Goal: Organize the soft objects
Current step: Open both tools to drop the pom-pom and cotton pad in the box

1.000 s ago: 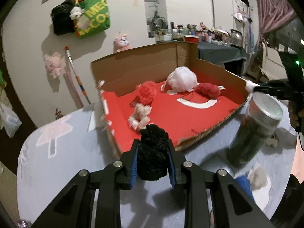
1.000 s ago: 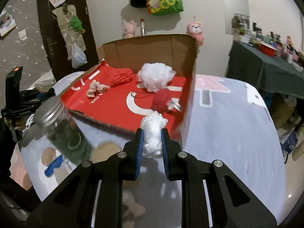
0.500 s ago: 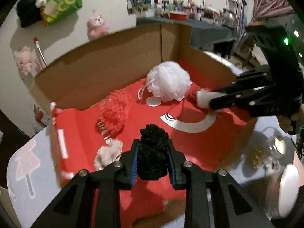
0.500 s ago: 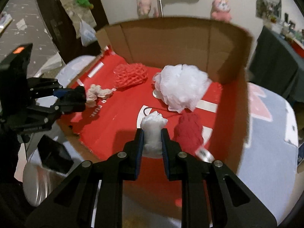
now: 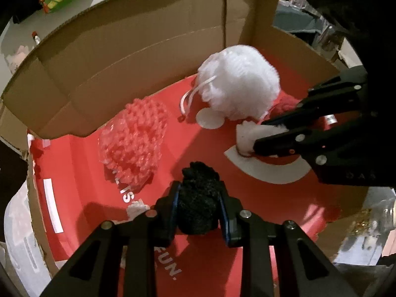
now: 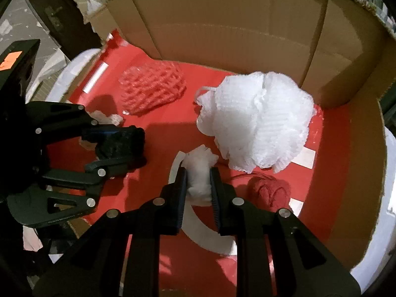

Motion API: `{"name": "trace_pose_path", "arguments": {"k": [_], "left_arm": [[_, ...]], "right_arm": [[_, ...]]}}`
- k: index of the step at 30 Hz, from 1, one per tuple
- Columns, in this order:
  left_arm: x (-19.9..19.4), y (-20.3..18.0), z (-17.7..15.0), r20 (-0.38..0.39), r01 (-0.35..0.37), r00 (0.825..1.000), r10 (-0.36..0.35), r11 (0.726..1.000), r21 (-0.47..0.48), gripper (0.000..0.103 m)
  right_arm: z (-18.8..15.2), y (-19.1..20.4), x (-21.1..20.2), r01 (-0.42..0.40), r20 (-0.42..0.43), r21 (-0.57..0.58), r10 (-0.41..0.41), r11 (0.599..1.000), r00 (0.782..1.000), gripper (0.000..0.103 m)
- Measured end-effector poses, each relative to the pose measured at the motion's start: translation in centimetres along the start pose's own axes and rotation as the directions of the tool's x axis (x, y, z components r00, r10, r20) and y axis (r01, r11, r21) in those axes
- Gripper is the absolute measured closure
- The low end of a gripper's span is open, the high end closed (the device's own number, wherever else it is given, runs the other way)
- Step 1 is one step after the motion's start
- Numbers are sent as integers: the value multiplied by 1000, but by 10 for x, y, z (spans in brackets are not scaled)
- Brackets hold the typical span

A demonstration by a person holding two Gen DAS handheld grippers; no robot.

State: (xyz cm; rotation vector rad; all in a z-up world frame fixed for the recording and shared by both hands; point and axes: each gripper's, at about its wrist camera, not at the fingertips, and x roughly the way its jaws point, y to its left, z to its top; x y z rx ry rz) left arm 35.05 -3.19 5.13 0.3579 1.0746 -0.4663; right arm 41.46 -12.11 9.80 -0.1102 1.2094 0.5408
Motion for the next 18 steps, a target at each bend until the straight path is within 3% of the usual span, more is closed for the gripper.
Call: {"name": "trace_pose_path", "arguments": {"k": [12, 18], "left_arm": [[0, 6, 2, 4, 6, 1000, -6, 1000, -15, 69], [1, 8, 4, 14, 7, 1000, -6, 1000, -17, 60]], "right_arm": [[2, 2, 4, 36, -17, -6, -36, 999, 999, 84], [4, 9, 6, 49, -10, -11, -49, 999, 999, 80]]}}
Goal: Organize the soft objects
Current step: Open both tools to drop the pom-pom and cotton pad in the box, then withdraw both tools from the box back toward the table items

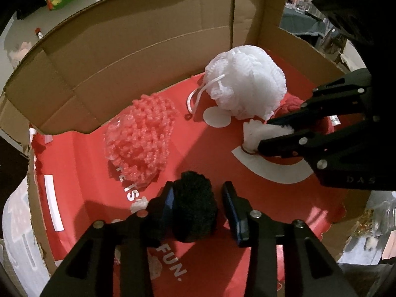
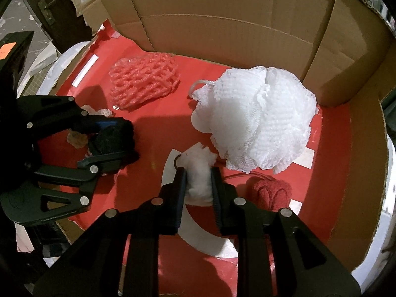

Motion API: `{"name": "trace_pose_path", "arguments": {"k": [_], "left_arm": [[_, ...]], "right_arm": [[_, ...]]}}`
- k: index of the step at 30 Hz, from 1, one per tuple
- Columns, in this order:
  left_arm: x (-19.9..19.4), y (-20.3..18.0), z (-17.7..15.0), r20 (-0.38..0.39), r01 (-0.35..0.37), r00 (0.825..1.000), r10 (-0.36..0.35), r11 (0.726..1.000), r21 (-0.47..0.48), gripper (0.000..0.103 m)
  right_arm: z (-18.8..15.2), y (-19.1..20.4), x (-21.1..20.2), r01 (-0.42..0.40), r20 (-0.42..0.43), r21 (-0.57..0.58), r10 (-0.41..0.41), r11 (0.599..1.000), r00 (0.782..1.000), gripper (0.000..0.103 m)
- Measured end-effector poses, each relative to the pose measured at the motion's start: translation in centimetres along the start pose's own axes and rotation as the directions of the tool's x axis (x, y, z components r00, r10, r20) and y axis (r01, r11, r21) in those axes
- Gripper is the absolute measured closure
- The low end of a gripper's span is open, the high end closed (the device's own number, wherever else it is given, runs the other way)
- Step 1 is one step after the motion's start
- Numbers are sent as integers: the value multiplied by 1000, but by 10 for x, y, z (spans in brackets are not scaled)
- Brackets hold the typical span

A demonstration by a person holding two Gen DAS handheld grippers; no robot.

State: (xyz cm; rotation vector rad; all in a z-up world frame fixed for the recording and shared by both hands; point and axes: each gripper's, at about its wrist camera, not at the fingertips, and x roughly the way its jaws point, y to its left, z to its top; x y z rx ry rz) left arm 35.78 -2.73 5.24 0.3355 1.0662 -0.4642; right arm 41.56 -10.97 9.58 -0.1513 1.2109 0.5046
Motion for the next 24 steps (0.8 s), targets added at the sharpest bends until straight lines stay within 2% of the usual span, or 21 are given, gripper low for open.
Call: {"name": "trace_pose_path", "arguments": {"k": [5, 7, 13, 14, 15, 17, 19, 24], "left_arm": [[-4, -5, -5, 17, -8, 1000, 8, 1000, 14, 58], [-9, -7, -6, 35, -9, 999, 9, 1000, 11, 51], [-37, -5, -11, 112, -5, 994, 7, 1000, -18, 39], [-43, -5, -14, 125, -3, 992, 6, 1000, -26, 39], [-49, -6, -16, 134, -1, 991, 5, 1000, -31, 39], [-64, -8, -23, 166, -3, 986, 10, 999, -42, 38], [-80, -11, -31, 203, -7, 979, 16, 999, -46, 29], [-127, -25, -56, 299, -14, 954, 35, 997, -72, 14]], "right_arm": [[0, 0, -5, 10, 17, 1, -10, 1000, 1000, 80], [0, 1, -5, 12, 18, -2, -12, 1000, 1000, 80], [-4, 1, -13, 34, 30, 0, -34, 999, 999, 79], [-5, 2, -14, 42, 32, 5, -42, 999, 999, 72], [-6, 2, -15, 43, 37, 12, -43, 999, 998, 56], [-10, 4, -26, 50, 78, 13, -50, 999, 996, 33], [-15, 9, -39, 65, 112, 4, -65, 998, 992, 33], [-32, 22, -81, 71, 186, 28, -75, 997, 980, 33]]}}
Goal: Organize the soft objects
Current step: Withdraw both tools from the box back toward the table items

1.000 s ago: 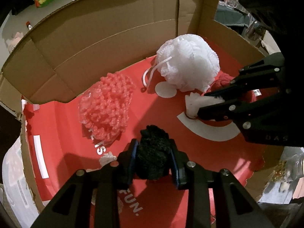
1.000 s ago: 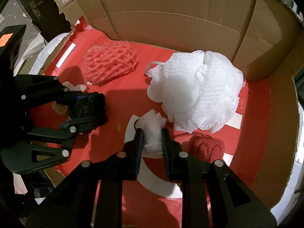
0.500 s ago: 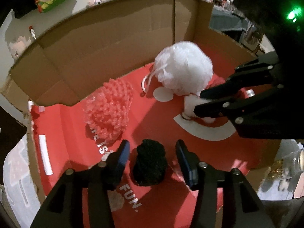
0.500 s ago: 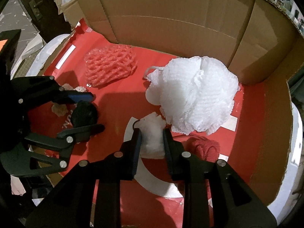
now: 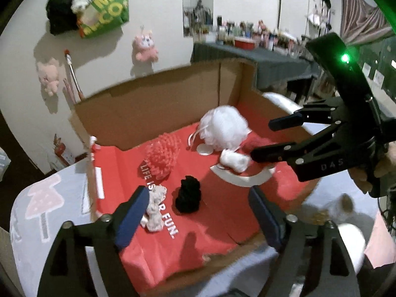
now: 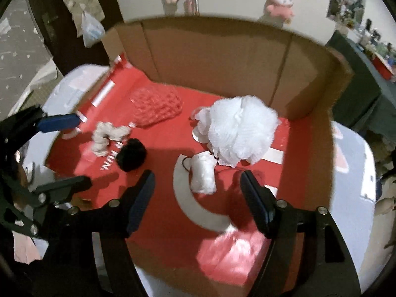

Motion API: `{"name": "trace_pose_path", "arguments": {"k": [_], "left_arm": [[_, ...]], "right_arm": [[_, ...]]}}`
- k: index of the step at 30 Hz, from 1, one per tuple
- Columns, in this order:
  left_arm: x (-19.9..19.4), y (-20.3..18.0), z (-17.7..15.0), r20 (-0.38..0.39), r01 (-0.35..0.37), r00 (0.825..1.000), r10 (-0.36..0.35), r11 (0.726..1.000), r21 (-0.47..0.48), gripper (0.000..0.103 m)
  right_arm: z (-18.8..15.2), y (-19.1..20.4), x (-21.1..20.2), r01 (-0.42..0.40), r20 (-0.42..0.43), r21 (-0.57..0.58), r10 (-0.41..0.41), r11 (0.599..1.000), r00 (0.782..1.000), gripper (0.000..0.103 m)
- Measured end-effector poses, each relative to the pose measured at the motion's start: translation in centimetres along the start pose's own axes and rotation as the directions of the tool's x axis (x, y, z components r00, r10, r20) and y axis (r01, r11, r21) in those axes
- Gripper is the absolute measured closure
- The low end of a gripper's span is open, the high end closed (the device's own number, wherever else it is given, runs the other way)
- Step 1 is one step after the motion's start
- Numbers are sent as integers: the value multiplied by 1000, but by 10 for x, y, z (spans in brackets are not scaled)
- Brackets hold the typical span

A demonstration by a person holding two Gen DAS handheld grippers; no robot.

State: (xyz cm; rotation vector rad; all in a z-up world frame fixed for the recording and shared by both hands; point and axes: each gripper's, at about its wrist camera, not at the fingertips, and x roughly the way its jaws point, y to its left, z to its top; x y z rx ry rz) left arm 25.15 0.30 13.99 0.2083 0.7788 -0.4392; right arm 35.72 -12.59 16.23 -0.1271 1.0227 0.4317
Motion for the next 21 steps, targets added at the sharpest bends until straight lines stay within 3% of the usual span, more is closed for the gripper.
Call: {"name": "trace_pose_path", "arguments": {"k": [7, 10, 16, 21], "left_arm": [[-69, -23, -17, 173, -50, 984, 51, 999, -9, 0], [-95, -31, -29, 231, -80, 969, 87, 996, -37, 0], [-123, -43, -61, 295, -95, 948, 118, 991, -90, 0], [-136, -51, -93, 349, -90, 927, 138, 985, -148, 0]], "right_arm": [[-34, 27, -80, 33, 143, -15, -30, 999, 989, 25], [-54, 40, -112, 38, 208, -3, -36, 999, 977, 19], [-102, 65, -157, 93, 339, -6, -86, 996, 937, 15], [-148, 79, -170, 130, 411, 19, -127, 991, 903, 14]]}}
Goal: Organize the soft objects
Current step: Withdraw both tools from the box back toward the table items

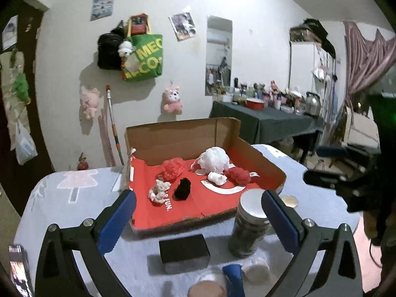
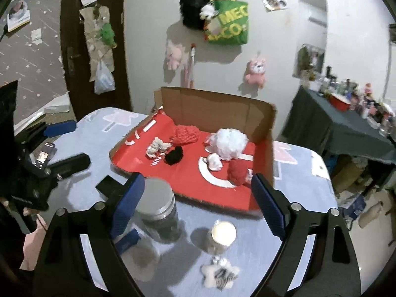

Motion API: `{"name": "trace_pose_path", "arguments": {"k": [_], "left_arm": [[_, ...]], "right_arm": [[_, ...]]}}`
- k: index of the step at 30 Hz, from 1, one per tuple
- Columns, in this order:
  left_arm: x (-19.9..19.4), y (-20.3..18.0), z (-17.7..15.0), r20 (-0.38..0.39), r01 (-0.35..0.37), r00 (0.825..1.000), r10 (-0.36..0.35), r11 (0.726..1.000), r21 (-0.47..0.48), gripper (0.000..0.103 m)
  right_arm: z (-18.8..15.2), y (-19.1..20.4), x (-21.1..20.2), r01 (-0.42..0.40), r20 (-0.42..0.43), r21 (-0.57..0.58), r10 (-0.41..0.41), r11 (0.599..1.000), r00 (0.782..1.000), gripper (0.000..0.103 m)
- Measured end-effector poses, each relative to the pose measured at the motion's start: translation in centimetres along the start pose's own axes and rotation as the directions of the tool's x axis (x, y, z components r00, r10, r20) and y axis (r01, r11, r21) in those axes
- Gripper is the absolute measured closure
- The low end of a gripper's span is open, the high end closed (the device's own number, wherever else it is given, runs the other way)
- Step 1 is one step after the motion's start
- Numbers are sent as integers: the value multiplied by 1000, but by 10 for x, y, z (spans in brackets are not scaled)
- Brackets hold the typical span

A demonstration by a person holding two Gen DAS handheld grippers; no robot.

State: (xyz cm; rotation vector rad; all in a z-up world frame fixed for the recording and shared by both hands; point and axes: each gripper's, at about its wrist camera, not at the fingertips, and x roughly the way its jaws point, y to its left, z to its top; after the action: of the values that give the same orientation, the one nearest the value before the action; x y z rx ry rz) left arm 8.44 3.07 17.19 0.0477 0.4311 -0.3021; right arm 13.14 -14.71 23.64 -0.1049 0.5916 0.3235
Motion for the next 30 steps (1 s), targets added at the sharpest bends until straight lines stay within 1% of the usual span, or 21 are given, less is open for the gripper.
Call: {"name": "trace_pose_path", "arguments": {"k": [2, 6, 9, 12, 14, 17, 20, 23, 24, 30], "left_arm": [[-6, -4, -12, 22, -33, 999, 33, 999, 3, 0], [-15, -14, -36, 38, -44, 998, 44, 999, -3, 0], [-17, -19, -52, 44, -73, 996, 73, 997, -4, 0], [-14, -19, -68, 21, -73, 997, 74, 997, -31, 0], [-9, -20, -78, -9, -57, 998, 57, 998, -33, 0], [-4, -20, -91, -19, -88, 996, 87, 995, -45, 0], [3, -18, -101, -49, -75, 996, 72, 995, -66, 0], [10, -16, -112, -84, -66, 995, 59, 995, -80, 0], [14, -16, -115, -97, -69, 993, 61, 994, -82, 0], [22, -11, -130, -143, -86, 987, 75, 993, -76, 0]], "right_arm": [[-13, 3, -6, 7, 10, 14, -7, 1000, 1000, 14], [-42, 8, -12, 14, 31, 64, -16, 998, 999, 14], [-61, 13, -15, 36, 42, 73, -39, 997, 998, 14], [-79, 19, -15, 67, 49, 76, -70, 995, 996, 14], [-88, 22, -13, 82, 53, 83, -87, 993, 995, 14], [-104, 23, -7, 70, 48, 123, -77, 990, 996, 14], [-119, 22, 1, 78, 40, 149, -85, 986, 996, 14], [-130, 19, 13, 55, 9, 183, -58, 982, 998, 14], [-133, 20, 16, 58, 3, 190, -60, 980, 998, 14], [-146, 25, 32, 58, -48, 171, -51, 984, 998, 14]]}}
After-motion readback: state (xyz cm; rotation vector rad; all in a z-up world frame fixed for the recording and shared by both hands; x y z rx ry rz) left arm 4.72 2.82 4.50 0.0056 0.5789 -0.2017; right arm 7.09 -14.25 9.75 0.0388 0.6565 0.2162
